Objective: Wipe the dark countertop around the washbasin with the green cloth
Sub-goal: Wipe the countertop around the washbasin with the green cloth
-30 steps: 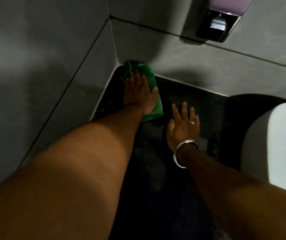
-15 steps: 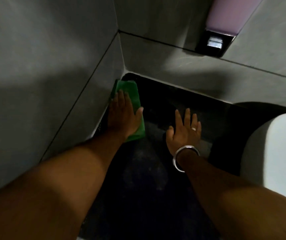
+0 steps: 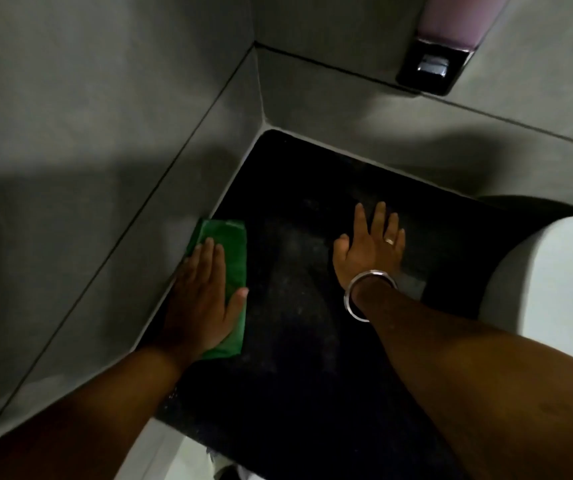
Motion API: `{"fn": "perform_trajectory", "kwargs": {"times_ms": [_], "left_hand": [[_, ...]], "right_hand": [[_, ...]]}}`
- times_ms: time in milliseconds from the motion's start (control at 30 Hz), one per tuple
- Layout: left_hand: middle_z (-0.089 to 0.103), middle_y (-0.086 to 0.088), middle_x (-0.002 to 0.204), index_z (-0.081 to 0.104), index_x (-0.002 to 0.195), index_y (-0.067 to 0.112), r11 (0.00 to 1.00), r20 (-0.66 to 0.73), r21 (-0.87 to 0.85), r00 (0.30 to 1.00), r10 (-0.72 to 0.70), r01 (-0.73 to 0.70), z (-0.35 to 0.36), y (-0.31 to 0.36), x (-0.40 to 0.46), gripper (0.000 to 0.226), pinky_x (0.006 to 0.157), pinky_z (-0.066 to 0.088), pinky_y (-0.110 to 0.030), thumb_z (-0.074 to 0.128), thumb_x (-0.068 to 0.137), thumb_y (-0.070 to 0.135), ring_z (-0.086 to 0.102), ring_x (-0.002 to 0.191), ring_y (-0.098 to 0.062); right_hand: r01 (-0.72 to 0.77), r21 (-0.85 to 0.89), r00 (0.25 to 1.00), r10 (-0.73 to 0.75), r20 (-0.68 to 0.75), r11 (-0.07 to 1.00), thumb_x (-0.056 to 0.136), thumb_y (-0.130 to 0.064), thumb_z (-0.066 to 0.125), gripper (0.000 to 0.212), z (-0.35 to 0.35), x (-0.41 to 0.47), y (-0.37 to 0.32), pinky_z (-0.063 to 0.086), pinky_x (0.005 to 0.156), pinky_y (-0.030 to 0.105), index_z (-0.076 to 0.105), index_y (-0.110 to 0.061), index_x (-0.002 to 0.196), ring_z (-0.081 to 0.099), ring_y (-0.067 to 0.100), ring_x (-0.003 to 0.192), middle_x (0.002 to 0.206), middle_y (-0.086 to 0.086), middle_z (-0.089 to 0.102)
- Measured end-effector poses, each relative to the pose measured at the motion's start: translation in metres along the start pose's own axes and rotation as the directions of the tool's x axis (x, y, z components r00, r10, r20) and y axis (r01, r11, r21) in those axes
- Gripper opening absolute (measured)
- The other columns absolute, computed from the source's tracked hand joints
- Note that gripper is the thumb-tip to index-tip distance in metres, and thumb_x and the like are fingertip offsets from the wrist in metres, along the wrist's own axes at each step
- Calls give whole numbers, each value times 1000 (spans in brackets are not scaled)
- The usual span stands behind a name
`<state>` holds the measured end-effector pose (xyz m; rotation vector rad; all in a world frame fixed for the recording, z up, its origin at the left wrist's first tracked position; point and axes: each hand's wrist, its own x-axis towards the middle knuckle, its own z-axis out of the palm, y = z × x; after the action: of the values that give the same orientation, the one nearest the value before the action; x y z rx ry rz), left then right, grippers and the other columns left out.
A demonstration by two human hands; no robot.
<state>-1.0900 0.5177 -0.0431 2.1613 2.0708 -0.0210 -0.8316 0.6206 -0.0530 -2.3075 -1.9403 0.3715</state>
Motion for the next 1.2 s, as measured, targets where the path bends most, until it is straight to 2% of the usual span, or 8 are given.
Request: {"fn": "perform_trajectory", "kwargs": {"times_ms": [267,433,533,767,833,967,1100,1200], "left_hand": [[10,-22,163,9,154,-1,984,5,-94,988,-152,152,-1,44,97,86,123,9,-47,36,94,55,11,151,-36],[27,-22,158,26,151,-1,996,18,-76,999,-50,51,2,-17,-56,79,118,24,-46,36,94,52,30,145,-37],[21,-15,161,23,153,2,999,78,31,997,18,-21,3,-59,-159,79,118,24,-42,30,95,55,29,146,-33],[25,-18,160,25,152,1,995,49,-37,994,-96,97,13,-39,-141,76,119,26,-48,28,96,52,27,147,-35],[21,-19,161,20,153,1,990,47,-55,990,-129,132,10,-29,-105,79,121,19,-46,25,94,53,23,148,-36],[17,-16,163,17,155,4,991,72,-92,993,-92,98,3,-17,-59,79,122,15,-47,23,92,52,15,151,-33],[17,-13,164,20,155,7,998,25,-57,999,27,-25,20,-30,-137,74,121,20,-48,28,97,53,14,152,-29],[17,-16,163,23,154,4,994,-44,-103,998,-36,31,41,28,-178,75,121,18,-51,32,96,53,13,152,-32]], "right_hand": [[27,-33,999,-28,-34,999,87,-40,42,68,2,0,1,6,118,53,22,-26,151,9,36,147,161,13,13],[36,-28,997,-38,-63,999,87,-39,47,68,4,0,-1,9,118,55,27,-23,150,13,38,146,160,16,17],[51,-28,995,-54,-85,998,83,-43,43,71,6,1,2,9,117,56,29,-20,149,15,41,145,159,19,19],[57,-29,992,-60,-114,998,79,-50,35,76,12,2,6,10,116,58,29,-18,148,15,43,144,157,22,20],[69,-27,991,-71,-116,997,80,-50,35,76,13,1,5,9,115,59,30,-17,148,14,44,144,157,23,20],[66,-25,990,-68,-121,998,80,-49,33,75,13,3,7,8,116,58,30,-18,149,14,44,144,158,22,19],[69,-36,993,-72,-91,997,81,-51,30,76,12,6,8,7,117,58,26,-19,150,10,43,145,159,21,16],[71,-36,994,-74,-86,997,83,-52,33,75,12,4,5,5,117,58,24,-18,150,9,43,145,159,21,14]]}}
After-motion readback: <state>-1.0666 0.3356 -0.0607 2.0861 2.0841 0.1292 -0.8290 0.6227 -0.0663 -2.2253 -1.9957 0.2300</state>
